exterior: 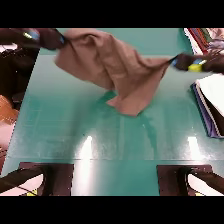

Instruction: Fold the shirts.

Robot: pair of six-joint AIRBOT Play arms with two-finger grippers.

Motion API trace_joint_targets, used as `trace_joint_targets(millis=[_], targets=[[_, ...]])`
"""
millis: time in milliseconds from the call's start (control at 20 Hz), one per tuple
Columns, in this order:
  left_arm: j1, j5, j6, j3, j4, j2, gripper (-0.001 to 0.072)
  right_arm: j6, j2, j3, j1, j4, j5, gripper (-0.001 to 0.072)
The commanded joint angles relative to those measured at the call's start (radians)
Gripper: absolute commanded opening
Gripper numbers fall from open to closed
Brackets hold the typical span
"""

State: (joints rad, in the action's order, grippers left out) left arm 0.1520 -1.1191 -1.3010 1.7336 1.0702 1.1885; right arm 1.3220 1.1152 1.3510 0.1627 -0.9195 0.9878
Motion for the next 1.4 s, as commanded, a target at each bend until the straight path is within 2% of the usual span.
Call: trace_joint_targets(millis=[0,150,350,500,600,750,900,1000,1150,1350], targets=[[-0.001,0.004,0.0,0.108,0.006,-0.137,0.0026,0.006,-0.116,0.182,-0.027,-0.105,0.046,0.0017],[-0.001,0.005,0.0,0.149,0.006,-0.228,0.0025,0.006,-0.173,0.291,-0.027,-0.109,0.067,0.0017],[-0.001,0.001,0.0,0.218,0.006,-0.291,0.0025,0.042,-0.196,0.442,-0.027,-0.234,0.145,0.0017],[-0.001,-0.032,-0.001,0.272,0.005,-0.306,0.0025,0.07,-0.174,0.57,-0.028,-0.315,0.226,0.0017],[-0.001,-0.105,-0.008,0.267,-0.002,-0.298,0.0025,0.1,-0.122,0.654,-0.027,-0.314,0.291,0.0017],[-0.001,-0.273,-0.036,0.159,0.005,-0.251,0.0025,0.169,0.014,0.718,-0.027,-0.311,0.422,0.0016],[-0.001,-0.341,-0.035,-0.109,0.004,-0.195,0.0026,0.2,0.151,0.599,-0.027,-0.302,0.49,0.0016],[-0.001,-0.283,-0.021,-0.331,0.008,-0.148,0.0026,0.199,0.267,0.516,-0.014,-0.306,0.498,0.0016],[-0.001,-0.064,0.011,-0.554,0.09,-0.023,0.0026,0.164,0.441,0.43,0.021,-0.306,0.369,0.0016],[-0.001,0.193,-0.001,-0.539,0.197,0.193,0.0026,0.164,0.632,0.461,0.056,-0.302,0.239,0.0018]])
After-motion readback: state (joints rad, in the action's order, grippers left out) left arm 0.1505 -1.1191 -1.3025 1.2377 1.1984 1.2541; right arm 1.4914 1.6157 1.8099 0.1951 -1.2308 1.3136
